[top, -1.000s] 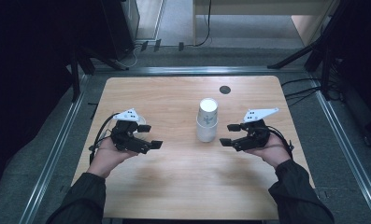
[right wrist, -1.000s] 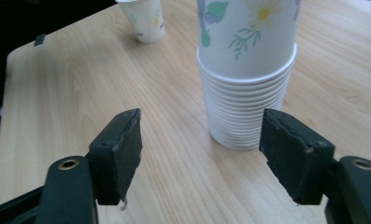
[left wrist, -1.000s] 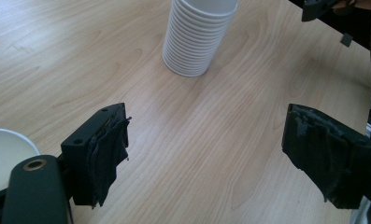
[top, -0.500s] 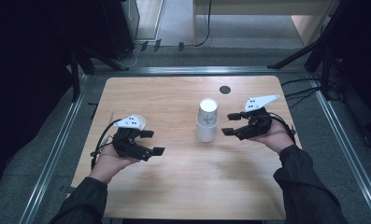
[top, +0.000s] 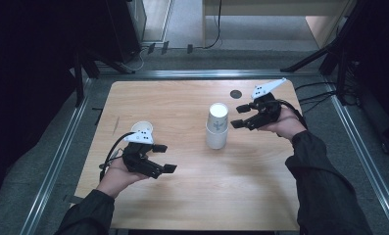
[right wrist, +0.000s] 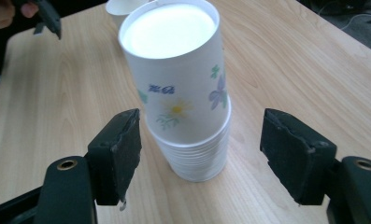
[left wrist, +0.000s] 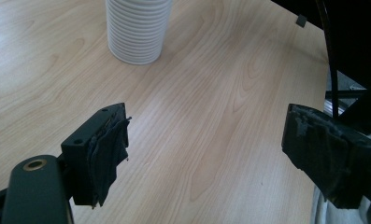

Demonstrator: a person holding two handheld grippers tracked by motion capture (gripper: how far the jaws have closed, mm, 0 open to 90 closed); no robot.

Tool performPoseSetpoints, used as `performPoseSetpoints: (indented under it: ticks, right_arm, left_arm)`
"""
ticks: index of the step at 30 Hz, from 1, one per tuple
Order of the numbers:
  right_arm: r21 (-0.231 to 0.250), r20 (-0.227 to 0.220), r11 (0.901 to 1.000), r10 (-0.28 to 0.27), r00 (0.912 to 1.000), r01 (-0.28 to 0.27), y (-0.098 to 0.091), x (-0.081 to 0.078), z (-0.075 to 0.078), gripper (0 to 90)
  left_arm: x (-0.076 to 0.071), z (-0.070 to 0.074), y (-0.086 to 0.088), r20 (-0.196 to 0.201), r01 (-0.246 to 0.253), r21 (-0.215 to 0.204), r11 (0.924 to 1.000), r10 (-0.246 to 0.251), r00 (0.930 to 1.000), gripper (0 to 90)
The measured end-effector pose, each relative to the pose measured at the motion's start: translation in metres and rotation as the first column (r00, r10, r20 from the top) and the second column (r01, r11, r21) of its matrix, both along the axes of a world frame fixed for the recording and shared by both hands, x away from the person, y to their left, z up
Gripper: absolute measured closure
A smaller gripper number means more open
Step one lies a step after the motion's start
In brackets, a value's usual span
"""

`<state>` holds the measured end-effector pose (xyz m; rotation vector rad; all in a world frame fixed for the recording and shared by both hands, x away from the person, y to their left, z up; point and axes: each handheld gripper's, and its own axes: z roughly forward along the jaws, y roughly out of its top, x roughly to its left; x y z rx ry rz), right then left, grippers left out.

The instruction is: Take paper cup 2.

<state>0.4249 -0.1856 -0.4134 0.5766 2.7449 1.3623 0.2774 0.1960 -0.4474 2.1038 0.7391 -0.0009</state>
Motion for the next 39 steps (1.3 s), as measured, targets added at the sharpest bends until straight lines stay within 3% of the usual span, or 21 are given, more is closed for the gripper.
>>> performPoseSetpoints:
  ticks: [3,5,11,21,26,33,35,36,38,39]
  right_arm:
    - [-0.004,0.02,1.0,0.0,0.9998,0.0,0.003,0.002,0.001,29.4]
    - [0.016,0.028,0.9996,0.024,0.9993,-0.025,0.008,0.004,0.004,29.3]
    - [0.003,0.043,0.9979,0.064,0.997,-0.064,0.02,0.005,0.009,28.5]
    - [-0.041,0.041,0.9945,0.098,0.9944,-0.096,0.04,0.007,0.012,28.2]
    - [-0.088,0.03,0.9895,0.118,0.9925,-0.115,0.051,0.01,0.016,28.3]
    - [-0.17,0.005,0.9754,0.143,0.9897,-0.14,0.067,0.014,0.024,29.5]
    - [-0.201,-0.003,0.9681,0.152,0.9883,-0.15,0.071,0.016,0.026,29.5]
    - [-0.239,-0.013,0.9587,0.156,0.9877,-0.154,0.076,0.017,0.028,29.3]
    - [-0.253,-0.016,0.9547,0.157,0.9875,-0.156,0.078,0.017,0.029,29.2]
    - [-0.28,-0.023,0.9458,0.164,0.9862,-0.164,0.081,0.018,0.03,29.0]
  left_arm:
    - [-0.001,-0.002,-0.001,0.0,0.005,0.008,1.0,-0.005,1.0,15.3]
    - [-0.001,-0.002,-0.001,0.0,0.011,0.012,0.9999,-0.011,0.9999,15.3]
    - [0.0,-0.005,0.0,-0.007,0.011,0.031,0.9995,-0.01,0.9999,15.7]
    - [0.001,-0.007,-0.001,-0.006,0.02,0.037,0.9991,-0.019,0.9998,15.7]
    - [0.001,-0.007,-0.002,-0.005,0.022,0.041,0.9989,-0.022,0.9998,15.7]
    - [0.001,-0.008,-0.001,-0.008,0.022,0.042,0.9988,-0.022,0.9997,15.7]
    - [0.001,-0.008,-0.001,-0.008,0.022,0.043,0.9988,-0.022,0.9997,15.7]
    - [0.001,-0.008,-0.001,-0.01,0.022,0.042,0.9989,-0.021,0.9997,15.7]
    - [0.001,-0.008,-0.001,-0.01,0.022,0.043,0.9989,-0.021,0.9997,15.7]
    - [0.001,-0.009,-0.001,-0.011,0.023,0.042,0.9989,-0.023,0.9997,15.7]
